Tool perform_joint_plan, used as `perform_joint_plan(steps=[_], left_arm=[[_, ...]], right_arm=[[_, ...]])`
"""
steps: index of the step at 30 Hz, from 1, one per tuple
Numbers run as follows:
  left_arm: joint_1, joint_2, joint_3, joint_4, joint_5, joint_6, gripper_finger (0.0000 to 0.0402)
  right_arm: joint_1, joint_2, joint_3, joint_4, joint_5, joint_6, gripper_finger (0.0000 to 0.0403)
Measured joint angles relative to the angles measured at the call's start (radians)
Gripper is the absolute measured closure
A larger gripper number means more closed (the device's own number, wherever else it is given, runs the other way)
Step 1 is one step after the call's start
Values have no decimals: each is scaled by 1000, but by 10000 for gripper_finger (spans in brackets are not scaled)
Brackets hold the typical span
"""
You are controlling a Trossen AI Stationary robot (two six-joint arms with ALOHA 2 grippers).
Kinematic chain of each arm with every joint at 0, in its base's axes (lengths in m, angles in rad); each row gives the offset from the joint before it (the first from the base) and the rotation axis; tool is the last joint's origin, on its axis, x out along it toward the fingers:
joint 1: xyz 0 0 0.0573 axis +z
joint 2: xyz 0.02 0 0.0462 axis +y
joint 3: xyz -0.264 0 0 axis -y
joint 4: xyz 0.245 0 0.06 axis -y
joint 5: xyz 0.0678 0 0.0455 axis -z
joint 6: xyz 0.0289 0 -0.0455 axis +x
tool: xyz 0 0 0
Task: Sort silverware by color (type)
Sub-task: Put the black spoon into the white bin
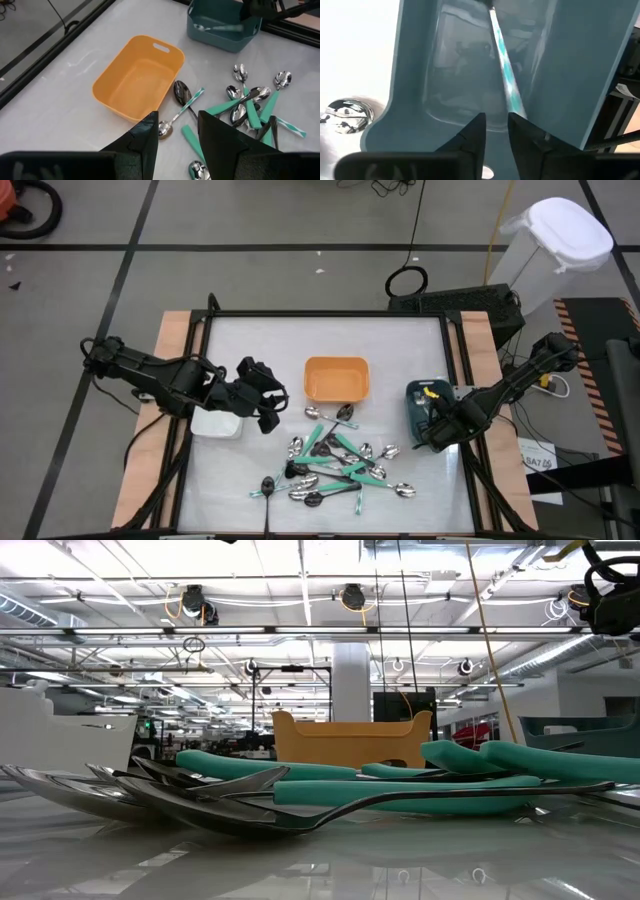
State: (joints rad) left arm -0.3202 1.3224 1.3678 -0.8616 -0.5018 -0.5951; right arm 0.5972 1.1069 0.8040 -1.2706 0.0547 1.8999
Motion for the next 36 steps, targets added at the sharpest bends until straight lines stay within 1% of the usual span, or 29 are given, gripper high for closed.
perform_joint_plan(steps=[5, 9, 12, 18, 22, 27, 32, 36], left_arm=[[0, 0, 0, -1, 0, 10, 266], [0, 0, 0, -1, 1, 10, 266], [0, 0, 0, -2, 13, 7, 266], [-3, 0, 0, -2, 13, 7, 266], [-3, 0, 0, -2, 14, -10, 266], [-19, 0, 0, -2, 43, -59, 266], [-61, 0, 0, -6, 58, -176, 266], [-100, 0, 0, -31, 59, -317, 266]], right_arm=[[0, 0, 2, -1, -4, 11, 294], [0, 0, 50, -1, 11, 23, 279], [0, 0, 107, 12, 82, -3, 275], [0, -1, 215, 59, 263, -110, 277], [0, -1, 239, 153, 365, -187, 277], [-2, 20, 239, 333, 446, -301, 277], [-15, 88, 239, 491, 444, -398, 277], [-16, 153, 239, 576, 444, -406, 277]])
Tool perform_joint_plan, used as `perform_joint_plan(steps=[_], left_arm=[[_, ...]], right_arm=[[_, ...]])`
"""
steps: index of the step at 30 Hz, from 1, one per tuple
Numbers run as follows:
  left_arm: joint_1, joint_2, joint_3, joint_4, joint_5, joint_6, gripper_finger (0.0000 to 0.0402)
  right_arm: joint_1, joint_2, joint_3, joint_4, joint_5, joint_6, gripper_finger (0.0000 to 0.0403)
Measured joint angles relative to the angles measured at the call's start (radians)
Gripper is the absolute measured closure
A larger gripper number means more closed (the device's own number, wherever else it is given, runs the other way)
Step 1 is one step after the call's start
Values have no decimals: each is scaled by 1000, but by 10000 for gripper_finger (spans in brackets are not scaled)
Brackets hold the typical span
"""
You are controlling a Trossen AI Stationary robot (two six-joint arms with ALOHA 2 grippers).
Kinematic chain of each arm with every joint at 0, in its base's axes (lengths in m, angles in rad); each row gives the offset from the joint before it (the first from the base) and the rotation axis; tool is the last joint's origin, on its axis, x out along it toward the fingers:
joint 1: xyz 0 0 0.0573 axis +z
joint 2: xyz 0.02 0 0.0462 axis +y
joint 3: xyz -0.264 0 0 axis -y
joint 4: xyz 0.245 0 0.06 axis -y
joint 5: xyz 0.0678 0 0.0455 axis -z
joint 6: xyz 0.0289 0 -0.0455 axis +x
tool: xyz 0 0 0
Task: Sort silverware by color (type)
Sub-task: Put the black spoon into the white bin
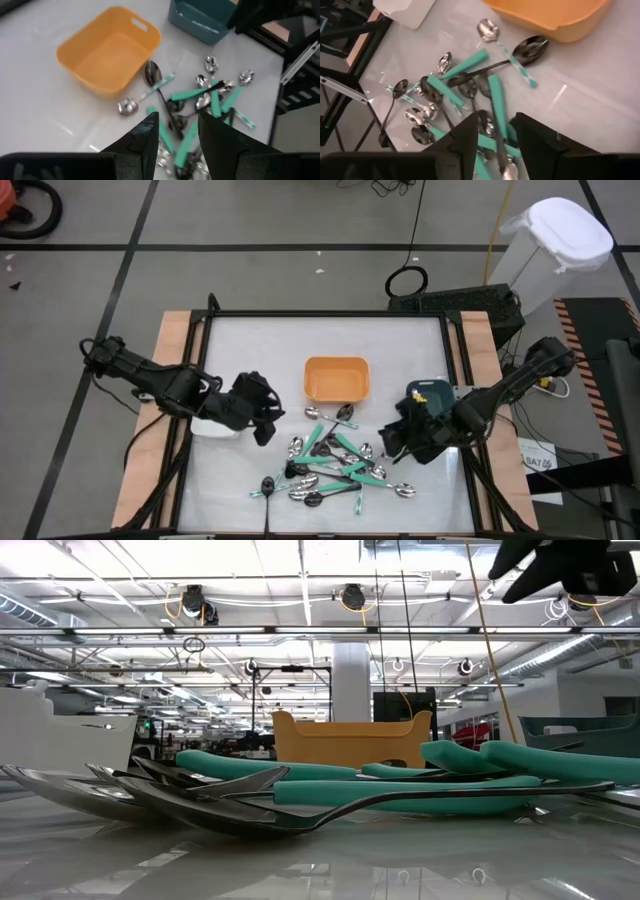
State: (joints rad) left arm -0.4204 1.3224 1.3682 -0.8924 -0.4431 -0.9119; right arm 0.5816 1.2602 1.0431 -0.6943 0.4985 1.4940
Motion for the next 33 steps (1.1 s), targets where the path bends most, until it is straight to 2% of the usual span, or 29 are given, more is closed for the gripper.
perform_joint_plan(steps=[10, 16, 24, 29, 33], left_arm=[[-154, 42, 1, -136, 2, -291, 264], [-253, 121, 1, -156, 10, -450, 237], [-354, 224, 1, -152, 148, -707, 189], [-394, 269, 1, -142, 198, -905, 185], [-410, 297, 1, -49, 229, -1007, 185]], right_arm=[[0, 92, 0, 158, -1, 0, 277], [0, 87, 0, 202, -2, 0, 277], [0, 86, 59, 205, -4, -27, 277], [0, 86, 114, 175, -5, -94, 277], [-8, 86, 140, 118, -5, -162, 277]])
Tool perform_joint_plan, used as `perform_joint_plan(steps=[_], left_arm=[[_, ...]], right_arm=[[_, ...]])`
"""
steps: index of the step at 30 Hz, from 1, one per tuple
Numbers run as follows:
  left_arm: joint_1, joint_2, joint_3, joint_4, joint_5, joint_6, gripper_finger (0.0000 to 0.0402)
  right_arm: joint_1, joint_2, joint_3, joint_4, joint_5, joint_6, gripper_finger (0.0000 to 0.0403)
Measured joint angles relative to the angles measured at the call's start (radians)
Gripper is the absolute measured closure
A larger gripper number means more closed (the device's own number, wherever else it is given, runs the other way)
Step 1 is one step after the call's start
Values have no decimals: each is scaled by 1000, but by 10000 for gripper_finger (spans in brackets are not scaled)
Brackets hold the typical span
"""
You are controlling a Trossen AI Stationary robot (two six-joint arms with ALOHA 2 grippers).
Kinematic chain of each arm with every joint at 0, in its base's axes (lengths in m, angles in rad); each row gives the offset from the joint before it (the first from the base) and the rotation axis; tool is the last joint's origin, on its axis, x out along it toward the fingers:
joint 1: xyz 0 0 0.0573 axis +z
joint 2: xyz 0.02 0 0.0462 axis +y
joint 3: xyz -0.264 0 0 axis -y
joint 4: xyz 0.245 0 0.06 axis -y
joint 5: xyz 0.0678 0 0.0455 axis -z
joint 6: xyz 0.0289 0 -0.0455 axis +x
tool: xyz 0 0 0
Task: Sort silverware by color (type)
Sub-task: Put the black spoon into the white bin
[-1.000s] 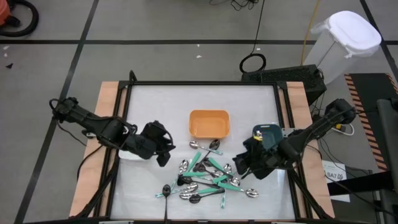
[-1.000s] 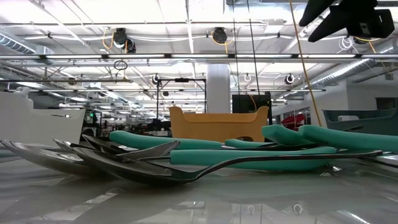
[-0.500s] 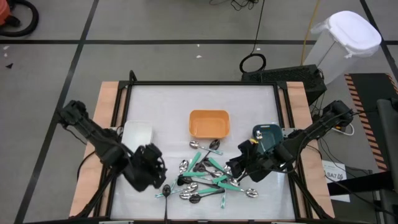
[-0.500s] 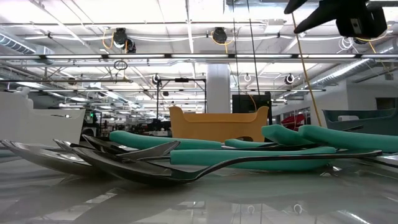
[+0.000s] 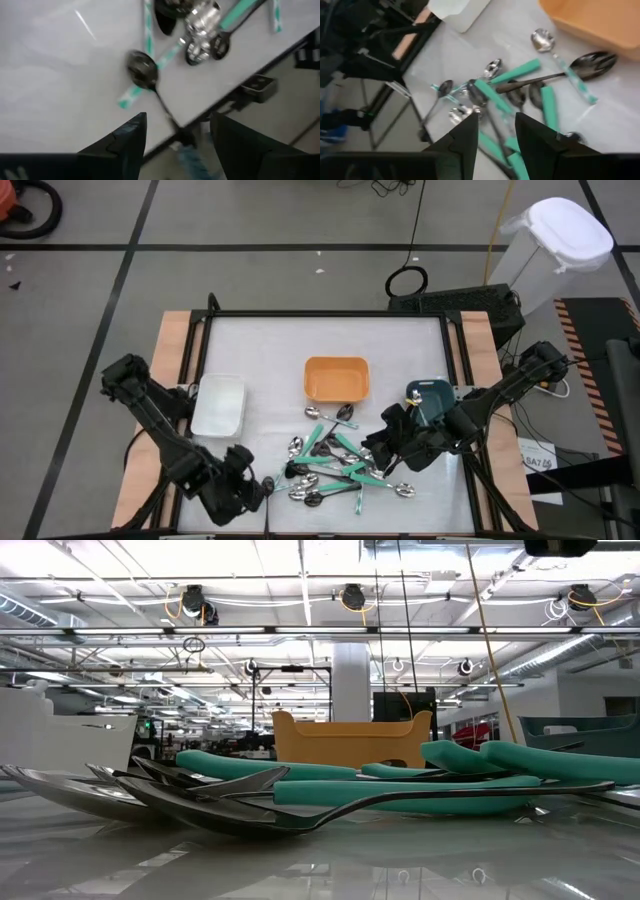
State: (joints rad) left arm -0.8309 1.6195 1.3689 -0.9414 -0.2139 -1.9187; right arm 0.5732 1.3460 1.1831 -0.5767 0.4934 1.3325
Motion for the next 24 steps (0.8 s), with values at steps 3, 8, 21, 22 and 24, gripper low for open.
perform_joint_plan(steps=[3, 8, 21, 22, 24], left_arm=[[-10, 27, 0, 71, 0, -96, 185], [-23, 91, 0, 145, 16, -261, 185], [-15, 242, 0, 172, 79, -339, 185], [-14, 252, 0, 172, 83, -341, 185], [-8, 271, 0, 174, 87, -342, 185]], right_arm=[[-23, 0, 4, -18, -31, -47, 277], [-59, 0, 4, -37, -218, -109, 277], [-3, 0, 4, -66, -322, -228, 277], [0, 0, 4, -72, -334, -236, 277], [6, 0, 4, -91, -340, -247, 277]])
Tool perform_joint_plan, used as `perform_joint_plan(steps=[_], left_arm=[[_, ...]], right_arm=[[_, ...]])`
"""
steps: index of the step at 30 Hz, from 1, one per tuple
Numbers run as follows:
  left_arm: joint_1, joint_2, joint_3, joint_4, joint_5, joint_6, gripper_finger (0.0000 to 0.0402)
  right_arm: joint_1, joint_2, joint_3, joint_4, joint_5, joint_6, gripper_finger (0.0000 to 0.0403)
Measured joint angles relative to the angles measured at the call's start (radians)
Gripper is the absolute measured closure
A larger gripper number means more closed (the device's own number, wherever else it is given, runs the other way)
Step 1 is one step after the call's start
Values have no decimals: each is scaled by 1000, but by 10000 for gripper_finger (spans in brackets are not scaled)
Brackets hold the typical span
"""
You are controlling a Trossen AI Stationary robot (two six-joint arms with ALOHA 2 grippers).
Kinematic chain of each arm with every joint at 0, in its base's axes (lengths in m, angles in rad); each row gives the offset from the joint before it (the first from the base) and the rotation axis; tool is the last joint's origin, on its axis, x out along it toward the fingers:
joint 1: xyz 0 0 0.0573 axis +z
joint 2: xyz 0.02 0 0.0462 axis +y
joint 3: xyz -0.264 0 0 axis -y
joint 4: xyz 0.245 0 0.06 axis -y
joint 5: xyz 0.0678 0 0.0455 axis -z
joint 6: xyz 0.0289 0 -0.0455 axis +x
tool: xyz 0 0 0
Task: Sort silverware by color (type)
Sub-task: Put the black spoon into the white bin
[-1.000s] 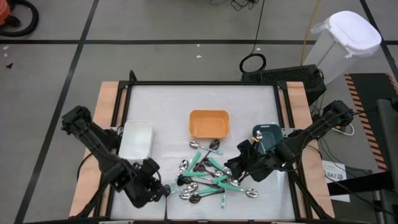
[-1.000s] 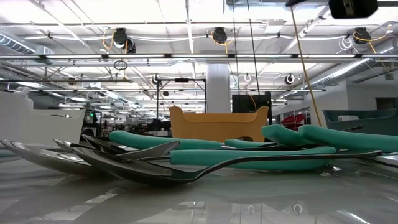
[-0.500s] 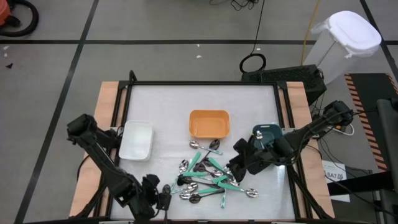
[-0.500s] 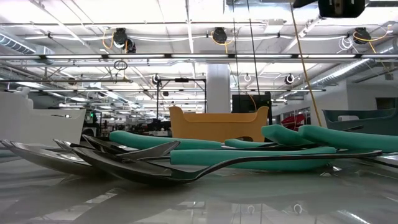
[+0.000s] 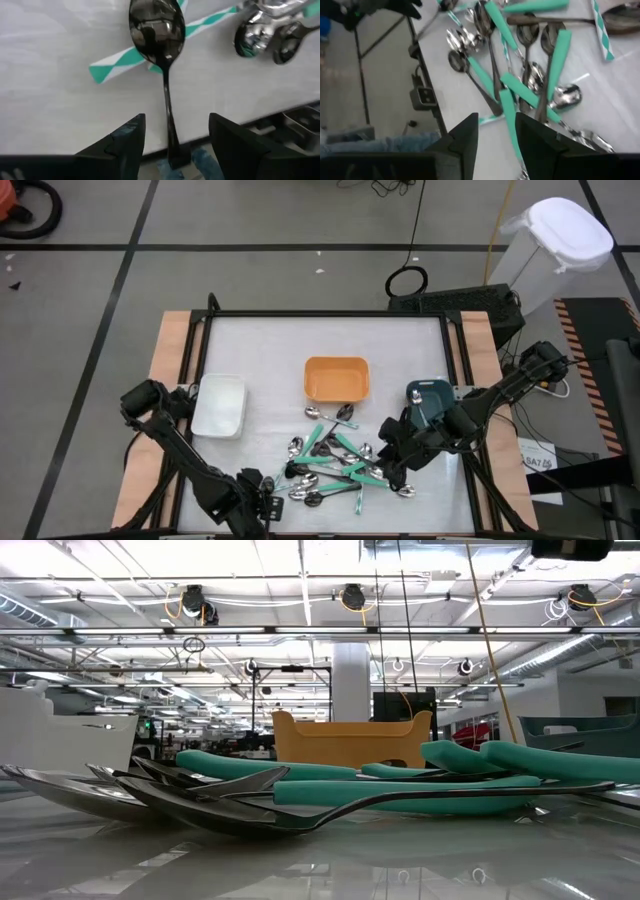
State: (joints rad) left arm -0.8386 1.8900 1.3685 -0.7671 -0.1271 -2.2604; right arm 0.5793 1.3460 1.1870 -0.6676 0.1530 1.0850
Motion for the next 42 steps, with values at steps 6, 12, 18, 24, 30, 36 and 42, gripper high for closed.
perform_joint_plan(steps=[6, 12, 18, 24, 30, 36, 42], left_arm=[[14, 58, 0, 14, 6, 7, 186], [28, 103, 0, 13, 75, 37, 186], [35, 112, 1, 14, 82, 55, 220], [39, 122, 2, 3, 88, 67, 294], [38, 123, 1, 6, 60, 72, 379], [37, 124, 25, -18, 22, 79, 392], [39, 124, 205, -235, -50, 129, 394]], right_arm=[[11, 0, 0, -26, 0, -23, 277], [12, 0, 0, -26, 0, -46, 277], [12, 0, 0, -26, 1, -77, 277], [12, 0, 0, -26, 1, -81, 277], [12, 0, 0, -26, 2, -88, 277], [12, 0, 0, -26, 1, -87, 277], [12, 0, 0, -24, 0, -77, 277]])
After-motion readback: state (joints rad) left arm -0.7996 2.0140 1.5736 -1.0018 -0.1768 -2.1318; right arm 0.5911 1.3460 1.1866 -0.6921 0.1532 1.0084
